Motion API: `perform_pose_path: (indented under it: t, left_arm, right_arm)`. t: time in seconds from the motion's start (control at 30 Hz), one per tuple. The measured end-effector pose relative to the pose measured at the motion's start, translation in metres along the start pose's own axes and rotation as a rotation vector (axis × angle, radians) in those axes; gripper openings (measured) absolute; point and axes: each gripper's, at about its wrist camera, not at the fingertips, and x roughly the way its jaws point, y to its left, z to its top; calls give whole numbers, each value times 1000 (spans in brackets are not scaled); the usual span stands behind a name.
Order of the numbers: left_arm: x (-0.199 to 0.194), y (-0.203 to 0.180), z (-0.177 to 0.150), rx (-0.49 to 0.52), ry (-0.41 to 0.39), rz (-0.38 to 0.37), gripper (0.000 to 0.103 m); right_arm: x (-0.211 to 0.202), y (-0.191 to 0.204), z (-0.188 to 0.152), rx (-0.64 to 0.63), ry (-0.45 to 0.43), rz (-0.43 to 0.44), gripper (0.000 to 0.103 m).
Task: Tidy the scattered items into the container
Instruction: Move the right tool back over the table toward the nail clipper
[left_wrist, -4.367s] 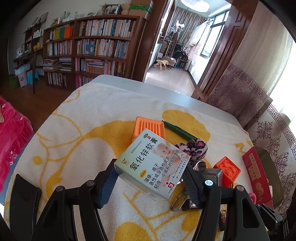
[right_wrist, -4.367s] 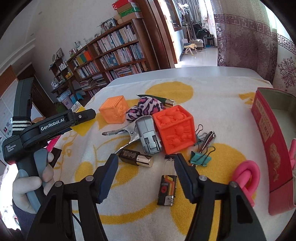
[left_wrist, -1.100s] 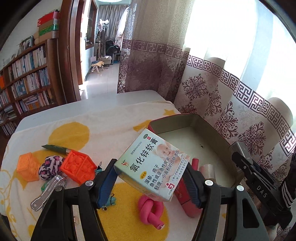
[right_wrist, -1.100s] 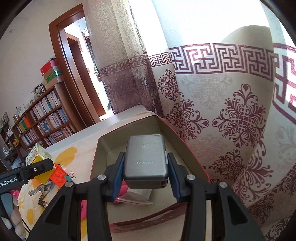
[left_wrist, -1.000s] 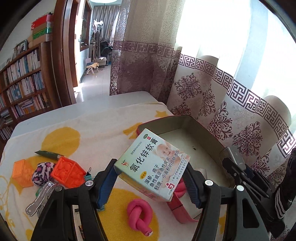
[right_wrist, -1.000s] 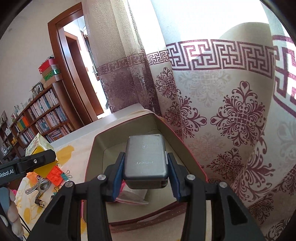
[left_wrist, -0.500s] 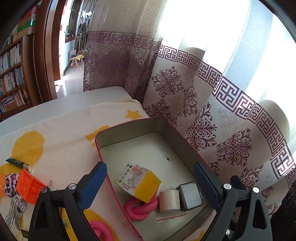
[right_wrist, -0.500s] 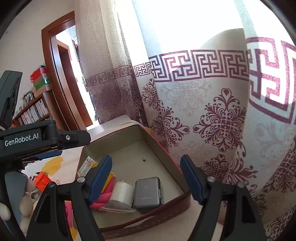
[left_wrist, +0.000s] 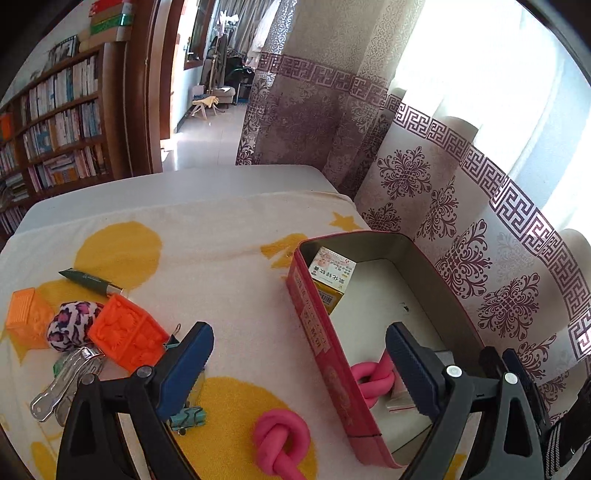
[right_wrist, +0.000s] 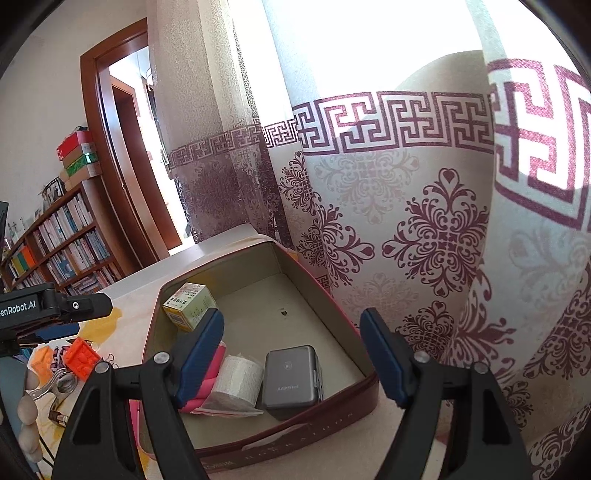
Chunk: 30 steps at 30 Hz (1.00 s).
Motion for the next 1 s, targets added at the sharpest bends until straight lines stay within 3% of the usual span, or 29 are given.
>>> perform_pose_path:
  t: [0.6, 0.87, 1.0]
  left_arm:
    - [-47, 130, -36, -204, -19, 115, 96]
    - [-60, 182, -51, -283, -30, 143, 96]
    - [-57, 197, -55, -298, -28, 165, 96]
  right_arm:
    - [6, 13, -8, -76, -2, -83, 80]
    - [0, 30, -12, -50, 44, -33, 80]
    - [-18, 63, -12, -88, 27, 38, 80]
